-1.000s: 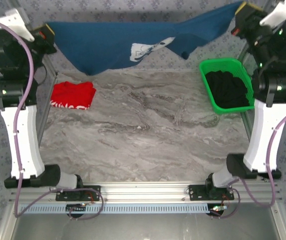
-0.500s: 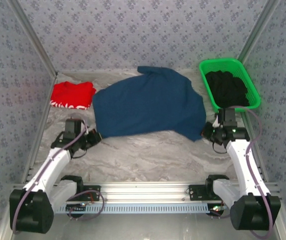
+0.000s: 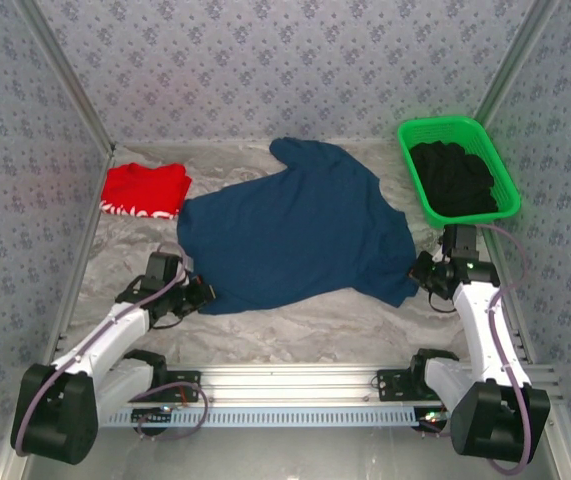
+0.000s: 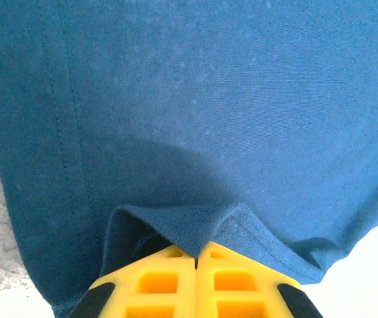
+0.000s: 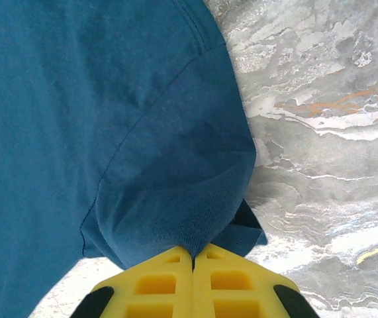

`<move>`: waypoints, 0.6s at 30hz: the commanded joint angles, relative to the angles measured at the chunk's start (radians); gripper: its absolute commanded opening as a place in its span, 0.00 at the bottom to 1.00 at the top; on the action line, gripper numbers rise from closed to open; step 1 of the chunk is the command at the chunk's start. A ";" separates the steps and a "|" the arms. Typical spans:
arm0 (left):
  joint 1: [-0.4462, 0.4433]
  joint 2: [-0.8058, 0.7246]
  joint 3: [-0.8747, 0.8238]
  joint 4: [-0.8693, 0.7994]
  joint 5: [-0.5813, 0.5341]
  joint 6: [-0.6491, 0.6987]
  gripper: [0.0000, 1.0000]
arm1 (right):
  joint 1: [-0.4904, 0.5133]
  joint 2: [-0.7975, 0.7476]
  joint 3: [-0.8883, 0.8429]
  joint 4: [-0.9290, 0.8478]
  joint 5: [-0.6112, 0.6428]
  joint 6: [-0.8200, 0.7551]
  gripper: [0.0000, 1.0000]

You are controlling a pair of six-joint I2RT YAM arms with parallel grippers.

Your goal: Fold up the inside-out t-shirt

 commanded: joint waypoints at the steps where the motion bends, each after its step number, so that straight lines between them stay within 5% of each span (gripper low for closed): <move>1: -0.016 -0.047 -0.028 -0.037 0.015 -0.040 0.00 | -0.007 0.005 -0.016 -0.011 0.034 -0.001 0.04; 12: -0.014 -0.380 -0.069 -0.240 -0.115 -0.195 0.00 | -0.018 -0.043 0.066 -0.199 -0.058 0.077 0.04; 18: 0.027 -0.293 -0.032 -0.241 -0.103 -0.130 0.00 | -0.052 -0.025 0.208 -0.354 -0.164 0.064 0.04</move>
